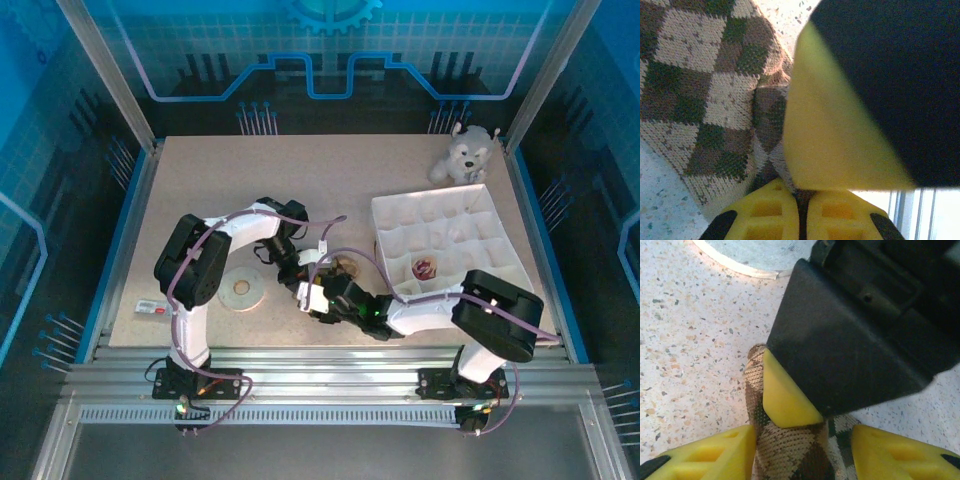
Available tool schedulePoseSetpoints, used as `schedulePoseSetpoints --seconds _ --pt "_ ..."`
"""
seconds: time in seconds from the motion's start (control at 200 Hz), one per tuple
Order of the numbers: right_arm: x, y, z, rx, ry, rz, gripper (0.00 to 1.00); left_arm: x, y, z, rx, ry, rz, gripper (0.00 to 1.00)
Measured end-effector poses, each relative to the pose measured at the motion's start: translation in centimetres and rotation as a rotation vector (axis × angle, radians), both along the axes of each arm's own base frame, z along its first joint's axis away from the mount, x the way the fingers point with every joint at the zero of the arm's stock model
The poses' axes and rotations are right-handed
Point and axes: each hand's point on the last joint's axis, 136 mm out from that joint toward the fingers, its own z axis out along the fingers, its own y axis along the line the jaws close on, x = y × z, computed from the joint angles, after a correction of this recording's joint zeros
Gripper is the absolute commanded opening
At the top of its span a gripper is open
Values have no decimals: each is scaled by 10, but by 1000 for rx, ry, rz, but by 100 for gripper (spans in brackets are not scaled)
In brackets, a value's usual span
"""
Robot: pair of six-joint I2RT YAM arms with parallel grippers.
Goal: Roll the socks
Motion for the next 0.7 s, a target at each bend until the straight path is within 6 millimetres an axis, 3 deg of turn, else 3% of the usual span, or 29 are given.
schedulePoseSetpoints --seconds 0.17,0.21,0.26,0.335,0.415,0.6,0.7 --pt "-5 4 -11 -35 36 37 45 1 1 1 -4 5 8 0" --pt "-5 4 -12 -38 42 40 37 1 2 1 -4 6 11 0" --pt "-4 5 -12 -41 42 44 17 1 3 1 -1 10 15 0" --pt "-1 6 -11 -42 44 34 0 3 7 0 8 10 23 0" --pt "3 8 -10 -43 38 28 0 6 10 0 13 12 39 0" --pt "7 15 -9 -37 27 31 0 11 20 4 23 2 118 24" --pt "1 16 -12 -33 42 61 0 22 25 23 -20 -15 225 34"
